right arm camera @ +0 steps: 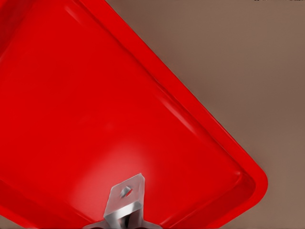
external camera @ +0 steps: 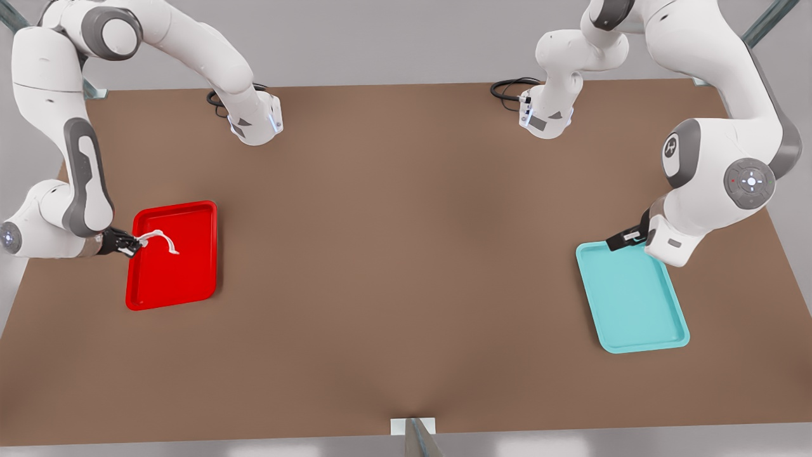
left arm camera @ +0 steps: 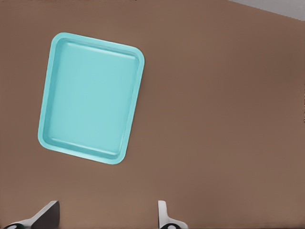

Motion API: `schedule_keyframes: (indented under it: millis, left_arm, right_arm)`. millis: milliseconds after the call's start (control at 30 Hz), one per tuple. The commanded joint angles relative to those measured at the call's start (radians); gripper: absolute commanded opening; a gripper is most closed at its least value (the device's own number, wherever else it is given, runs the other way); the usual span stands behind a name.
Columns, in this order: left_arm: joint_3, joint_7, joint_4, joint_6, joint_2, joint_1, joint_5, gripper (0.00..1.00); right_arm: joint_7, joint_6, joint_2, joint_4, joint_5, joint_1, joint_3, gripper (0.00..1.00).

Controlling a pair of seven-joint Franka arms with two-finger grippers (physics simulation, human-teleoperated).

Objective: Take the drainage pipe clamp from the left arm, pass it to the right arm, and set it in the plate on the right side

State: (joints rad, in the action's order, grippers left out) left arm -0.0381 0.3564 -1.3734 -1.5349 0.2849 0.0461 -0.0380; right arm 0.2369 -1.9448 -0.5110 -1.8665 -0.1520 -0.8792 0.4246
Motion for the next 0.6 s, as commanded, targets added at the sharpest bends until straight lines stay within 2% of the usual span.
schedule_keyframes:
  millis: [0, 100, 133, 233, 267, 300, 333, 400, 467, 533, 567]
  left_arm:
    - [0.000, -0.336, 0.000, -0.014, -0.001, 0.000, -0.002, 1.00]
    - [0.001, -0.333, 0.000, -0.041, 0.005, 0.000, 0.001, 1.00]
    - [0.001, -0.330, 0.000, -0.041, 0.013, 0.000, 0.003, 1.00]
    - [0.000, -0.329, 0.000, -0.039, 0.011, -0.002, 0.004, 1.00]
    - [0.000, -0.329, 0.000, -0.039, 0.011, -0.002, 0.004, 1.00]
    - [0.000, -0.332, 0.000, -0.039, 0.010, -0.002, 0.004, 1.00]
    - [0.000, -0.333, 0.000, -0.039, 0.010, -0.002, 0.003, 1.00]
    - [-0.002, -0.333, 0.000, -0.039, 0.008, -0.002, 0.001, 1.00]
    - [-0.002, -0.333, 0.000, -0.039, 0.008, 0.004, 0.003, 1.00]
    - [-0.002, -0.335, 0.000, -0.039, 0.011, 0.006, 0.001, 1.00]
    - [-0.002, -0.335, 0.000, -0.039, 0.011, 0.006, 0.001, 1.00]
  right_arm:
    - [-0.404, -0.123, -0.037, 0.000, -0.011, -0.003, 0.000, 0.21]
    - [-0.404, -0.169, -0.083, 0.000, -0.024, 0.003, 0.000, 0.21]
    - [-0.404, -0.171, -0.083, 0.000, -0.067, 0.012, 0.000, 1.00]
    - [-0.404, -0.148, -0.066, 0.007, -0.081, 0.011, 0.005, 1.00]
    - [-0.404, -0.118, -0.028, 0.010, -0.081, -0.006, 0.031, 1.00]
    - [-0.401, -0.063, 0.035, 0.046, -0.081, -0.043, 0.111, 1.00]
    - [-0.386, 0.050, 0.083, 0.139, -0.075, -0.092, 0.233, 1.00]
    - [-0.387, 0.213, 0.115, 0.355, -0.080, -0.083, 0.370, 1.00]
    - [-0.389, 0.264, 0.115, 0.454, -0.087, -0.080, 0.473, 1.00]
    - [-0.387, 0.329, 0.127, 0.461, -0.103, -0.087, 0.577, 1.00]
    - [-0.378, 0.403, 0.155, 0.538, -0.113, -0.048, 0.571, 1.00]
